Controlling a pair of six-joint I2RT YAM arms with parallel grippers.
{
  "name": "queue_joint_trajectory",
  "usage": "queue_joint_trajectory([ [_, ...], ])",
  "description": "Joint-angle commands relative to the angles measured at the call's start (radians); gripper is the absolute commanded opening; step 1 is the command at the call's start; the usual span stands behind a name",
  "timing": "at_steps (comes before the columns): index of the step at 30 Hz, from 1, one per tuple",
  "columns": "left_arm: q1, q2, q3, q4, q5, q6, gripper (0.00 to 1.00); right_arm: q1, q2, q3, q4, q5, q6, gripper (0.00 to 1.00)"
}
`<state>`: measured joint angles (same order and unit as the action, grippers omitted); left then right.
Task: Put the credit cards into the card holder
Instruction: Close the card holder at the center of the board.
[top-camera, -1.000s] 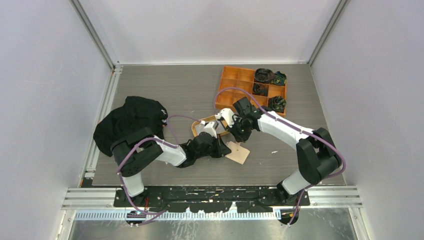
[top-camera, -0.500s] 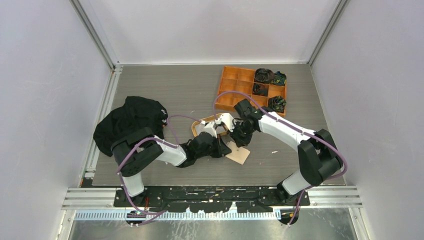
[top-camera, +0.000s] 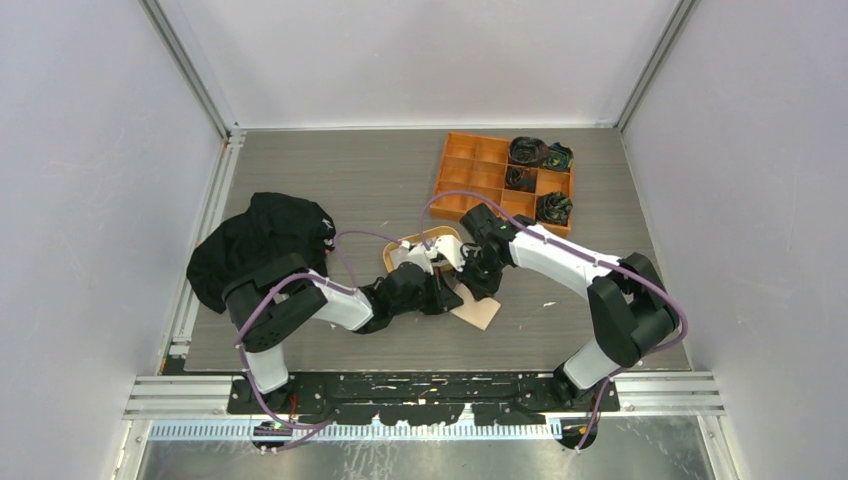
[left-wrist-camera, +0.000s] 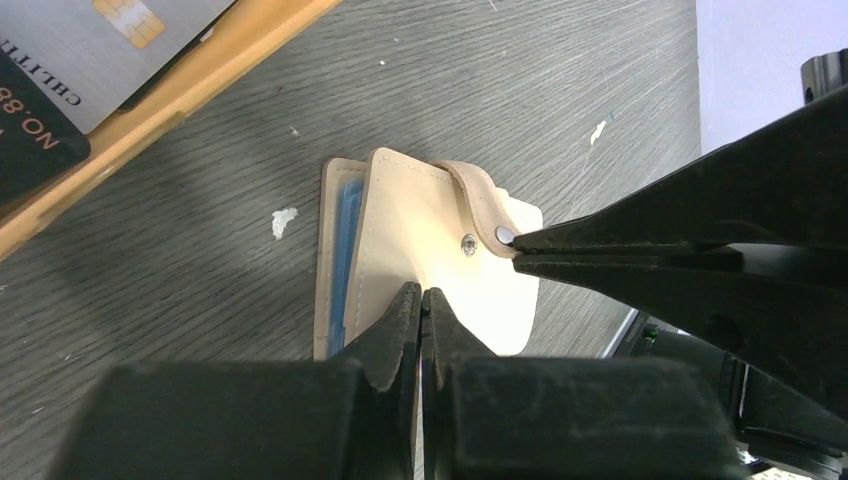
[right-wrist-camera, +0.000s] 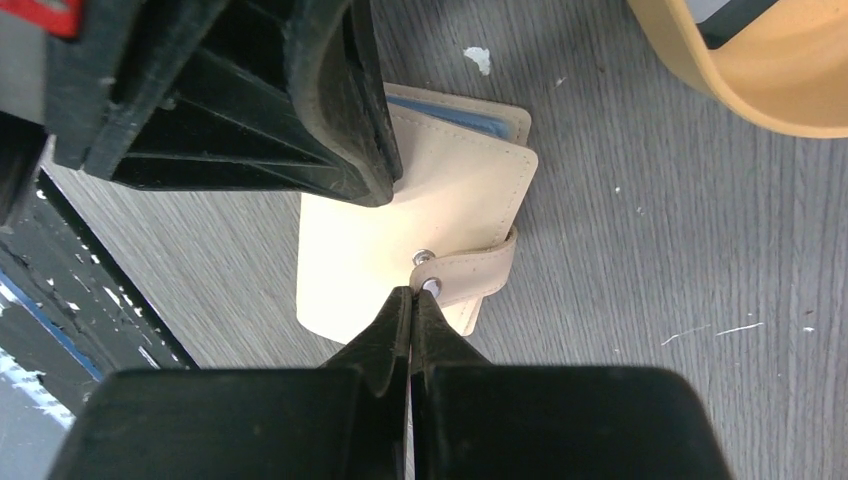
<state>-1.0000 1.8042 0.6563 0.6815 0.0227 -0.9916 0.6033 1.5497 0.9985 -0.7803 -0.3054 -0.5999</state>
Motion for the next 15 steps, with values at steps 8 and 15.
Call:
queue_joint_trajectory([
  [8,0.002,0.012,0.017,0.015,0.005,0.025,0.0,0.023,0.037,0.008,0.0,0.033,0.009,0.01],
  [15,0.003,0.013,0.008,0.029,0.007,0.021,0.0,0.038,0.056,0.006,0.01,0.033,0.024,0.01],
])
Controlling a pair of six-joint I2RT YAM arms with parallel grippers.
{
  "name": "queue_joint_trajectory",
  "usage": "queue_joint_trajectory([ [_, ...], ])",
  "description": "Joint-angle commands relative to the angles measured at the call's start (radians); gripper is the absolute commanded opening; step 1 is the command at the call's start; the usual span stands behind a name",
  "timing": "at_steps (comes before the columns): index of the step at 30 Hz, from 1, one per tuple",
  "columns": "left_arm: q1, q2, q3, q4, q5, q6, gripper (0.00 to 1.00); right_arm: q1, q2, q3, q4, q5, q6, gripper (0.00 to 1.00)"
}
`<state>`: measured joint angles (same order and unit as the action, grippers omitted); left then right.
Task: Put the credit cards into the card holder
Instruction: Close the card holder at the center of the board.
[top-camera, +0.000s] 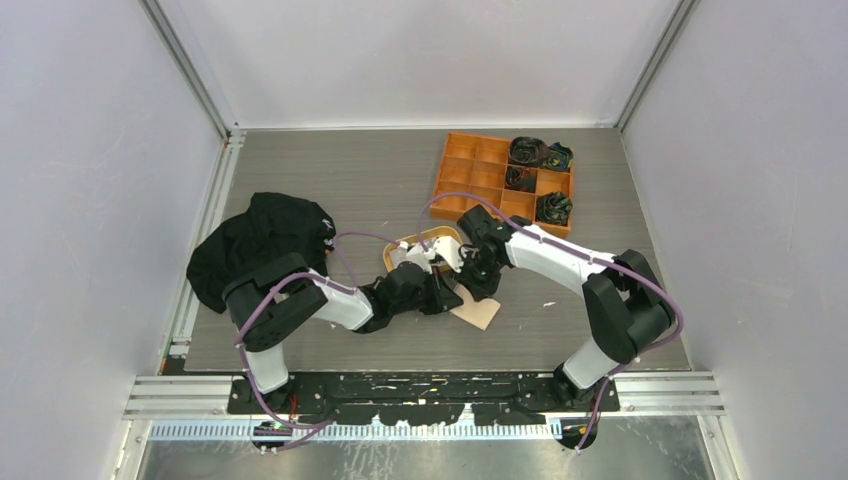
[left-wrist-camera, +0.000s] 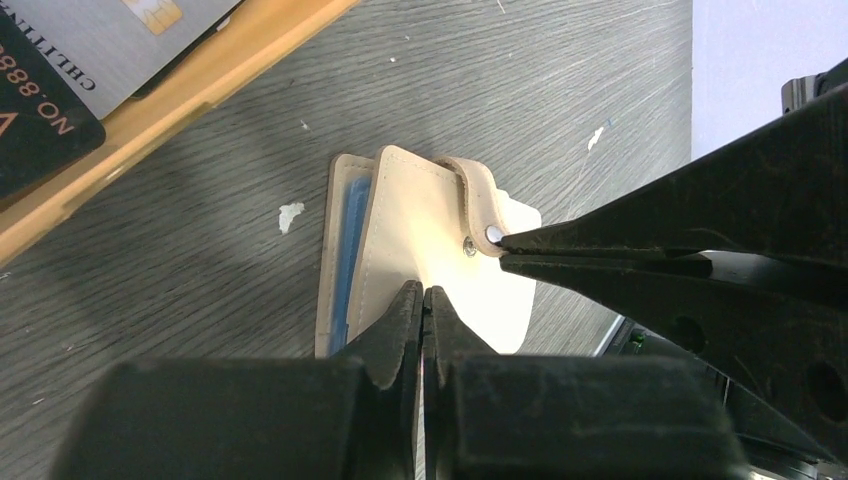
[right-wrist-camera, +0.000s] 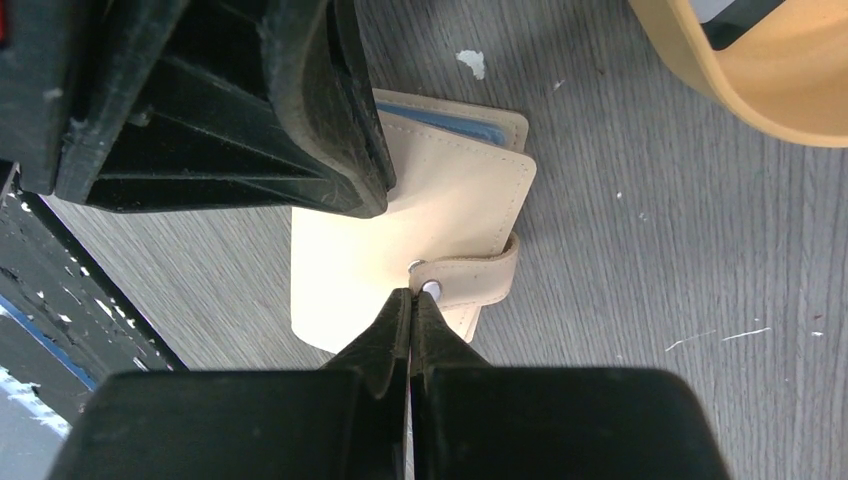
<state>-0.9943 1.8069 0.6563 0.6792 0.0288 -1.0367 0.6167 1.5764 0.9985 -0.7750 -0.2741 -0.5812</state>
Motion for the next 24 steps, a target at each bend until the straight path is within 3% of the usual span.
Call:
queue_joint_trajectory([
  [1,-0.004,0.01,0.005,0.036,0.001,0.065,0.0,0.025,0.029,0.005,0.005,0.0,0.008,0.01],
  [11,-0.004,0.06,-0.074,0.242,-0.015,0.007,0.0,0.026,0.026,-0.011,0.024,0.003,0.024,0.01],
  [24,-0.003,0.068,-0.103,0.301,-0.022,-0.013,0.0,0.023,0.022,-0.022,0.029,0.029,0.02,0.01],
])
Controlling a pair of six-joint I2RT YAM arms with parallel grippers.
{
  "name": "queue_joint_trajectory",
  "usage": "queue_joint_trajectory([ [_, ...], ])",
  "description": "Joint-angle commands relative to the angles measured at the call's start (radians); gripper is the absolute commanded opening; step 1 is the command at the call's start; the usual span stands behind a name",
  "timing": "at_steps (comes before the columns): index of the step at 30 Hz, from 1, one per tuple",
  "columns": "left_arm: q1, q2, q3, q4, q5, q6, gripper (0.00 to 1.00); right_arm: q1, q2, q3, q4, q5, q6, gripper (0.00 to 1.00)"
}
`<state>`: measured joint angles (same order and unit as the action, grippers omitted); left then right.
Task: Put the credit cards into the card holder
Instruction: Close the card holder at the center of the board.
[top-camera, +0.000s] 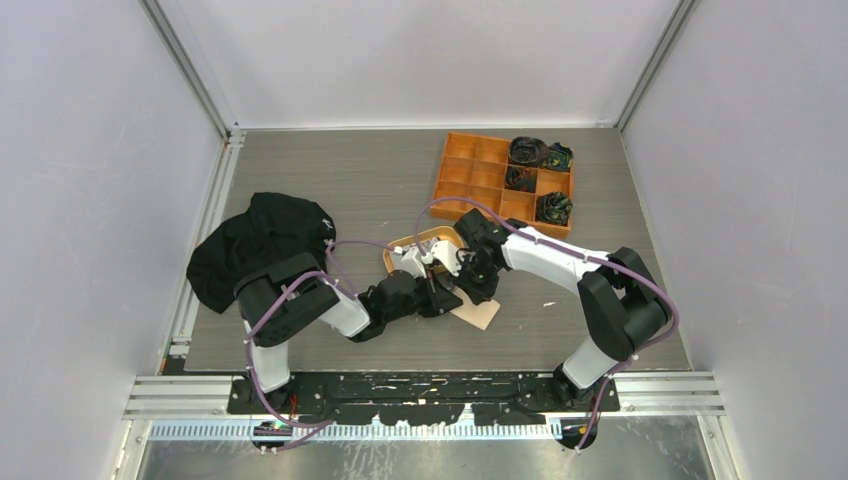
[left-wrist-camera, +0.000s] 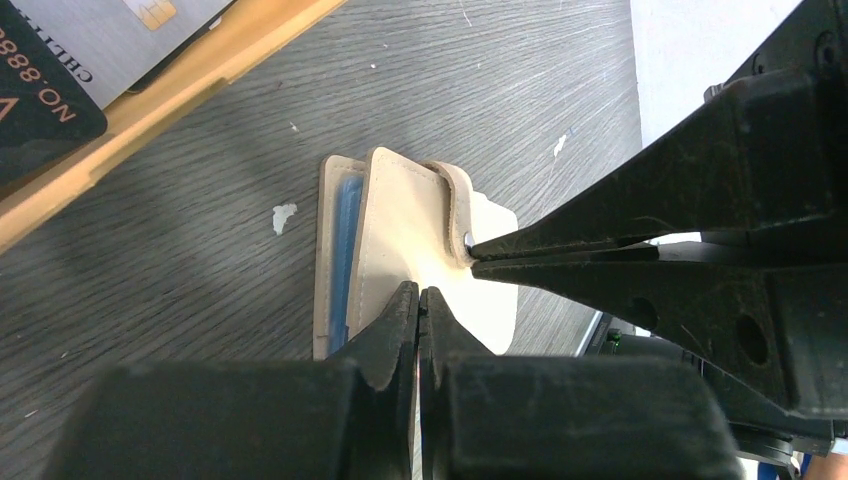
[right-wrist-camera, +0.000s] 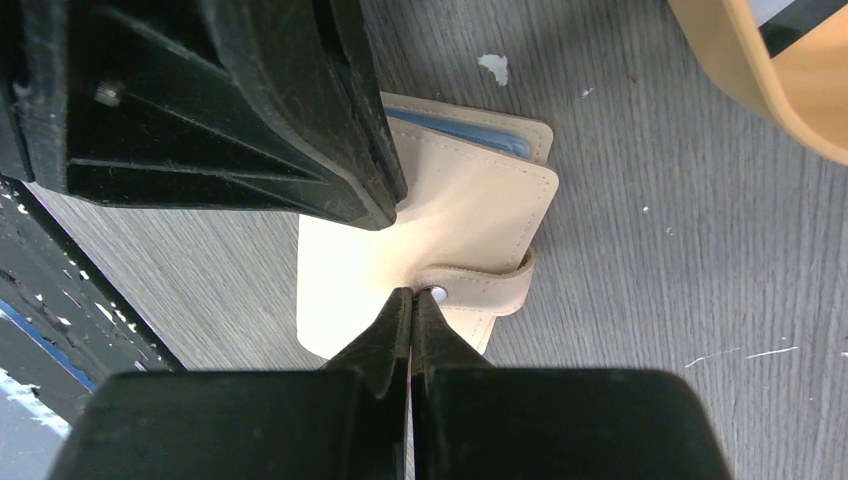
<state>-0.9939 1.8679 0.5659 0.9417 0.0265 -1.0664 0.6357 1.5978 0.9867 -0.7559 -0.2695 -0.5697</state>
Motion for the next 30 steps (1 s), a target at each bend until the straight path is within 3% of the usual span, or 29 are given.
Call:
queue_joint_trajectory([
  [1,-0.004,0.007,-0.015,0.041,-0.018,0.017,0.0,0.004,0.001,-0.01,0.015,0.033,0.015,0.01],
  [28,-0.003,0.002,-0.015,0.061,-0.01,0.025,0.0,-0.003,0.12,0.057,-0.003,-0.003,0.055,0.01],
  [30,-0.004,-0.013,-0.013,0.048,-0.007,0.035,0.01,-0.014,0.082,0.075,-0.023,-0.051,0.05,0.21],
])
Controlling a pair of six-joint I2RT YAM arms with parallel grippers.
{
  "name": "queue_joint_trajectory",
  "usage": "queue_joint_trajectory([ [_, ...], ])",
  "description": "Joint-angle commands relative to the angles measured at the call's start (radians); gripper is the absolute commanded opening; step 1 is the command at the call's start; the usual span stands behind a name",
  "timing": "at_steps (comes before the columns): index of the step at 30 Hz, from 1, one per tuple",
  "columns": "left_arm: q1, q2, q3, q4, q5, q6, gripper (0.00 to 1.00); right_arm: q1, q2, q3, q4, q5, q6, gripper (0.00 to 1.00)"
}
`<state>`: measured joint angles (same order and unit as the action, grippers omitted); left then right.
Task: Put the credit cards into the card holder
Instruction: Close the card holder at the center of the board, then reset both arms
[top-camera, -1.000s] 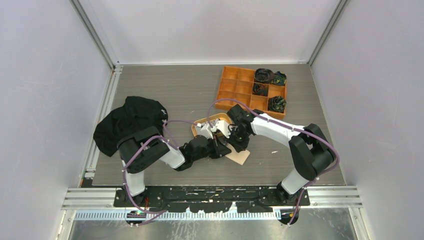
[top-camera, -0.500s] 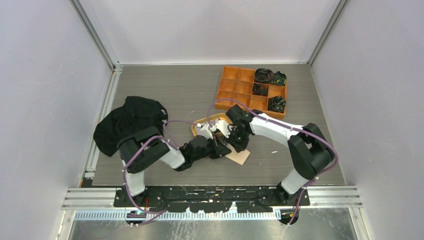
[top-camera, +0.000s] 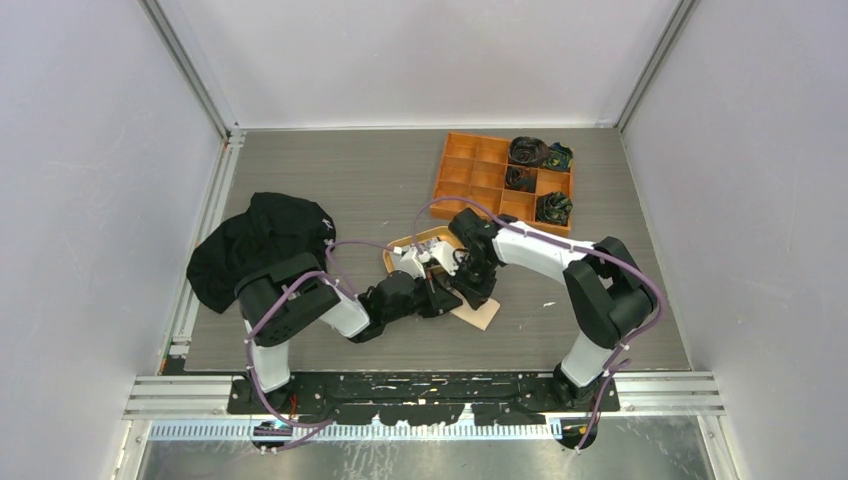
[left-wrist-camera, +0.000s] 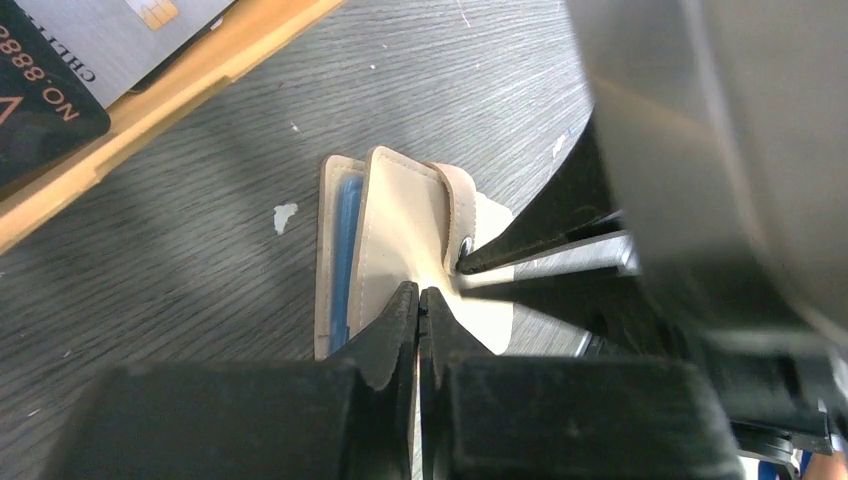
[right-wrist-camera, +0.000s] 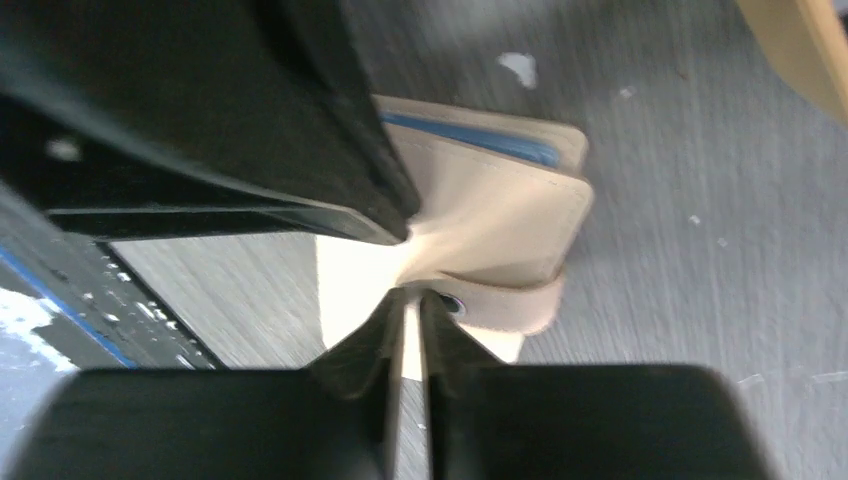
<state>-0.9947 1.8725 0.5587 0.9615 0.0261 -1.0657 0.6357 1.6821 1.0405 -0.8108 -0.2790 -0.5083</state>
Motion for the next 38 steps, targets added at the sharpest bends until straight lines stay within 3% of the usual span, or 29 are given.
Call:
queue_joint_trajectory([
  [1,-0.002,-0.03,-0.006,0.017,-0.006,0.04,0.03,-0.018,-0.032,0.025,0.02,-0.071,-0.023,0.3],
  [4,-0.001,-0.1,-0.007,-0.044,-0.015,0.07,0.1,-0.045,-0.158,0.039,-0.009,-0.15,-0.05,0.51],
  [11,-0.005,-0.365,0.005,-0.312,-0.06,0.207,0.27,-0.188,-0.435,0.038,-0.006,-0.178,-0.078,0.8],
  [13,-0.006,-0.462,0.013,-0.413,-0.067,0.271,0.29,-0.25,-0.531,0.027,0.057,-0.148,-0.021,0.98],
  [15,-0.007,-0.569,0.028,-0.548,-0.087,0.341,0.31,-0.314,-0.637,0.006,0.162,-0.081,0.1,0.99],
  [17,-0.006,-0.686,0.048,-0.691,-0.128,0.41,0.45,-0.337,-0.736,-0.023,0.31,0.176,0.319,1.0],
  [19,-0.003,-0.785,0.058,-0.788,-0.166,0.497,0.72,-0.337,-0.789,0.001,0.324,0.265,0.41,1.0],
  [20,-0.002,-0.827,0.054,-0.802,-0.165,0.524,0.88,-0.338,-0.786,0.051,0.271,0.244,0.417,1.0],
  [21,0.003,-0.873,0.053,-0.826,-0.166,0.538,0.98,-0.338,-0.789,0.092,0.216,0.194,0.413,0.99],
  [24,0.01,-1.005,0.083,-0.939,-0.18,0.56,1.0,-0.337,-0.813,0.153,0.151,0.077,0.456,0.99],
  [28,0.011,-1.126,0.137,-1.093,-0.211,0.565,1.0,-0.337,-0.833,0.206,0.166,0.174,0.662,1.0],
  [38,0.012,-1.245,0.168,-1.2,-0.181,0.549,1.0,-0.338,-0.847,0.229,0.147,0.15,0.665,0.99],
])
